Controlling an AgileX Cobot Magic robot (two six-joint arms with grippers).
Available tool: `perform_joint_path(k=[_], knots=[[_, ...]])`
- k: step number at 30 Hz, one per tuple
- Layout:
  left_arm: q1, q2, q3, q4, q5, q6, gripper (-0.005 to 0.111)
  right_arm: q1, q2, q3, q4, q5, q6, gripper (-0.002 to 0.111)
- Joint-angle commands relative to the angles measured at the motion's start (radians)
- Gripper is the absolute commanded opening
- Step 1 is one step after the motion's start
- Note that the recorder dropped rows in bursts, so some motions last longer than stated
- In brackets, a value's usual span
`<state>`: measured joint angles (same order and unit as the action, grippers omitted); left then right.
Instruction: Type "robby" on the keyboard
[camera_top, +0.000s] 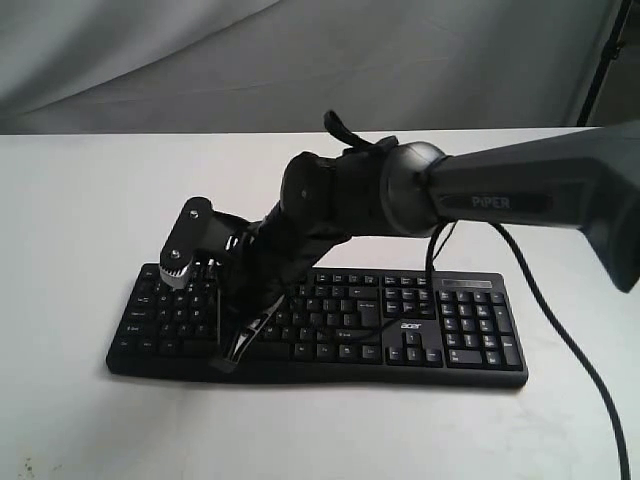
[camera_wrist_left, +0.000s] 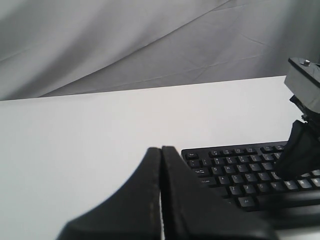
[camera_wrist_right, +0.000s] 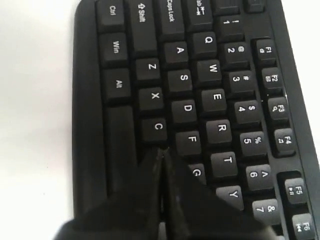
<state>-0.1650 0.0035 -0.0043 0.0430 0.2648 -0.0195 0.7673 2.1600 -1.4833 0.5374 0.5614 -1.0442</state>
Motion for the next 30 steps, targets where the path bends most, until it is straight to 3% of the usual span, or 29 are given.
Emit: perform_joint_path(k=[1,5,30], knots=[[-0.006,-0.003,0.004,0.005,-0.005,-0.003,0.0,-0.004,-0.003,0.036,0.024,-0.067,-0.007,0.0],[-0.006,-0.003,0.004,0.005,-0.005,-0.003,0.0,-0.011,-0.005,0.049,0.092,-0.074,-0.072,0.0],[-0.006,-0.003,0.004,0.005,-0.005,-0.003,0.0,-0.029,-0.003,0.049,0.074,-0.037,-0.072,0.0]])
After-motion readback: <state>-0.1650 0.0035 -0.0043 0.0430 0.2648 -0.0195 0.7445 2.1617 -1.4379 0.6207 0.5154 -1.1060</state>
